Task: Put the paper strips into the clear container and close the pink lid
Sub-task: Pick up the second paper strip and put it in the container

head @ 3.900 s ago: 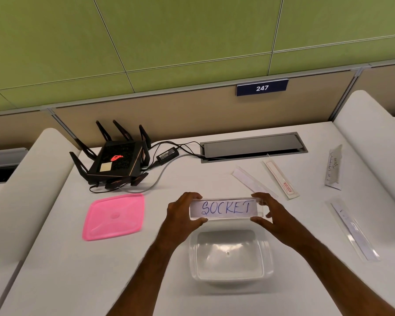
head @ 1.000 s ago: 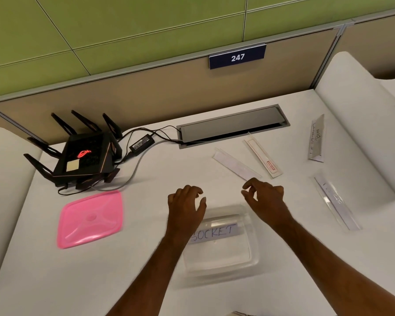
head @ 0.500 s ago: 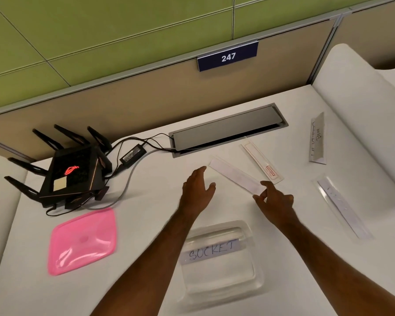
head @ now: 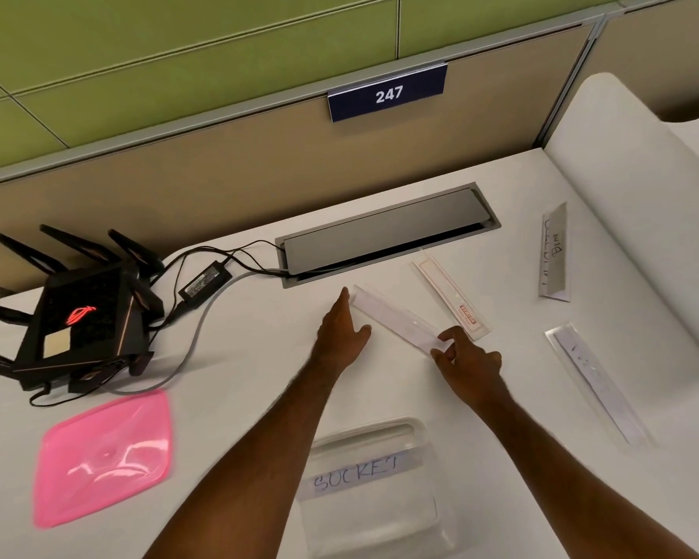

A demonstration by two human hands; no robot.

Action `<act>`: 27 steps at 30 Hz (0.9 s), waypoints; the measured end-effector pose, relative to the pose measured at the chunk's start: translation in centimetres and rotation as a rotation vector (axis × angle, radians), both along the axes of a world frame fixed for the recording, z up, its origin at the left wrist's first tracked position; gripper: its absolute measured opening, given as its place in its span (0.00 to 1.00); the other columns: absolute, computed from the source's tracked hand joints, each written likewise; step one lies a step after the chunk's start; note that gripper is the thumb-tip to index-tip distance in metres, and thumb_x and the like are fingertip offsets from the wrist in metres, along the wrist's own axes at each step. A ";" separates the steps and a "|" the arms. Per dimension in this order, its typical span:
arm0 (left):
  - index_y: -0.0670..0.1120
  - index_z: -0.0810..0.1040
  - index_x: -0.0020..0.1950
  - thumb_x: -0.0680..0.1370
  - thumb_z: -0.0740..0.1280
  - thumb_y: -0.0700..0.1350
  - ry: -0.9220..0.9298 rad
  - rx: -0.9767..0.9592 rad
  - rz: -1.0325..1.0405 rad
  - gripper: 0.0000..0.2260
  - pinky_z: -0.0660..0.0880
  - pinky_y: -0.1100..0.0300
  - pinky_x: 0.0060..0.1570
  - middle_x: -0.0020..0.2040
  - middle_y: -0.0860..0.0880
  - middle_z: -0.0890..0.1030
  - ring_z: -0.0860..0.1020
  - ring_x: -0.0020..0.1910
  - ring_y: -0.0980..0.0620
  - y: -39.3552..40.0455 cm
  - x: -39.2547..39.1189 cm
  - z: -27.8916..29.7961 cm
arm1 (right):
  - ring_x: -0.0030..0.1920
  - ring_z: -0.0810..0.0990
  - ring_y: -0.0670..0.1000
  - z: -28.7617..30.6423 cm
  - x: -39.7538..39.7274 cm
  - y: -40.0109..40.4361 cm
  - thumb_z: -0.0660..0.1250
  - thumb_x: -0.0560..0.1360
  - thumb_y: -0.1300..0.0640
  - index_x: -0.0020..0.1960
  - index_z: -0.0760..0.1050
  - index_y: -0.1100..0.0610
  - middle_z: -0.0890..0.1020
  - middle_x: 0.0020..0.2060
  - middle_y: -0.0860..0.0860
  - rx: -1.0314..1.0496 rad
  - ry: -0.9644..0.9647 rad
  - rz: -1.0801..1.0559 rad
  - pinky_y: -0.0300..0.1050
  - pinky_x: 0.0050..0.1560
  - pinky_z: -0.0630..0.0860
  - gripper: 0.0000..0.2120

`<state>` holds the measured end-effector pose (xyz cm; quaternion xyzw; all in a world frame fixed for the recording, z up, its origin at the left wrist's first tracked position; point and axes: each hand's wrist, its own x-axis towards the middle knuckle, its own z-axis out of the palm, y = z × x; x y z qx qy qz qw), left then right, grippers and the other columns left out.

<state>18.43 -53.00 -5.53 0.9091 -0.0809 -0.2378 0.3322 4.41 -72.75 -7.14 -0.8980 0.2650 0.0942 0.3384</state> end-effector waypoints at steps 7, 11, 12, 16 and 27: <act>0.49 0.54 0.81 0.78 0.70 0.45 -0.034 -0.041 0.037 0.36 0.63 0.45 0.74 0.78 0.48 0.65 0.64 0.76 0.45 -0.2 0.0 -0.5 | 0.62 0.80 0.58 0.4 0.1 0.1 0.61 0.83 0.54 0.62 0.69 0.48 0.83 0.59 0.54 -0.029 0.033 0.047 0.55 0.63 0.62 0.09; 0.50 0.56 0.80 0.77 0.71 0.44 -0.045 -0.068 0.055 0.36 0.64 0.46 0.74 0.77 0.50 0.66 0.65 0.75 0.46 -0.3 -0.2 -0.2 | 0.60 0.81 0.55 1.3 0.0 0.2 0.59 0.83 0.56 0.62 0.69 0.49 0.85 0.54 0.49 -0.018 0.016 0.056 0.54 0.63 0.61 0.08; 0.50 0.56 0.80 0.77 0.72 0.44 -0.054 -0.076 0.062 0.36 0.64 0.46 0.74 0.77 0.50 0.66 0.65 0.75 0.46 -0.3 -0.3 -0.1 | 0.60 0.80 0.55 1.6 -0.1 0.3 0.59 0.84 0.55 0.62 0.70 0.50 0.85 0.54 0.50 -0.014 0.014 0.059 0.54 0.64 0.62 0.07; 0.50 0.58 0.80 0.76 0.73 0.42 -0.093 -0.116 0.080 0.36 0.65 0.47 0.74 0.76 0.49 0.67 0.65 0.75 0.47 -0.2 -0.8 0.8 | 0.61 0.80 0.57 3.0 -0.5 0.6 0.55 0.85 0.51 0.58 0.70 0.53 0.85 0.48 0.51 -0.040 0.007 0.076 0.54 0.63 0.64 0.08; 0.53 0.60 0.79 0.75 0.74 0.43 -0.222 -0.093 0.047 0.36 0.65 0.45 0.73 0.77 0.49 0.66 0.65 0.74 0.46 1.9 -3.7 4.6 | 0.43 0.82 0.51 6.0 -1.7 -0.1 0.61 0.83 0.48 0.48 0.76 0.51 0.82 0.30 0.50 0.254 -0.209 -0.016 0.52 0.59 0.75 0.09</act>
